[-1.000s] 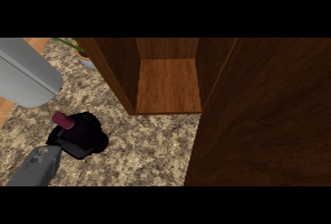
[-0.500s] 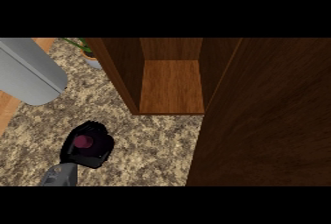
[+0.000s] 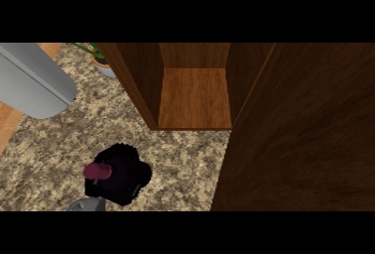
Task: Pick up the wine, place it into the cabinet and close the cabinet
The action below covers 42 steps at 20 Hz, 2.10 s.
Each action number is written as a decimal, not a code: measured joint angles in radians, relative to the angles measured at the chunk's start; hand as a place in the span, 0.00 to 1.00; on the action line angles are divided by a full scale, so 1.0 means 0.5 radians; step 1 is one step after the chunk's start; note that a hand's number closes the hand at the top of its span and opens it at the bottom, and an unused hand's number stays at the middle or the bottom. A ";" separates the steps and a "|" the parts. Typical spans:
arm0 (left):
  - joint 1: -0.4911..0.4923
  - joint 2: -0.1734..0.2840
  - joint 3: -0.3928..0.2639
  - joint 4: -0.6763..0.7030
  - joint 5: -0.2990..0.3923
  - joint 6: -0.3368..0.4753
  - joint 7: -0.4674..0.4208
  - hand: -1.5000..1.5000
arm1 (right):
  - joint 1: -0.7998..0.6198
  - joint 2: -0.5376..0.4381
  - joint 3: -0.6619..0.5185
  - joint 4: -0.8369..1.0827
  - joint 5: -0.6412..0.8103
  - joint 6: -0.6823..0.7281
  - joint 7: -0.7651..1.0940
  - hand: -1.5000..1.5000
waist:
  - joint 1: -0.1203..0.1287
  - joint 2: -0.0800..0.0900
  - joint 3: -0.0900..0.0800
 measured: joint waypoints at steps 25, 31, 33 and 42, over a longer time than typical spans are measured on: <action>-0.055 -0.073 -0.599 -0.772 0.061 0.940 0.608 1.00 | 0.227 -0.138 -0.020 -0.018 -0.036 0.025 -0.249 0.00 | -0.038 0.011 -0.002; -0.298 -0.074 -0.604 -0.635 0.033 1.076 0.690 1.00 | 0.209 -0.149 -0.070 -0.019 -0.048 0.034 -0.240 0.00 | -0.039 0.014 -0.003; -0.417 -0.075 -0.560 -0.534 0.036 1.081 0.699 1.00 | 0.259 -0.160 -0.087 -0.013 -0.058 0.059 -0.303 0.00 | -0.045 0.016 -0.002; -0.757 -0.075 -0.511 -0.085 0.126 1.108 0.616 1.00 | 0.263 -0.131 -0.085 -0.010 -0.083 0.091 -0.336 0.00 | -0.060 0.022 -0.004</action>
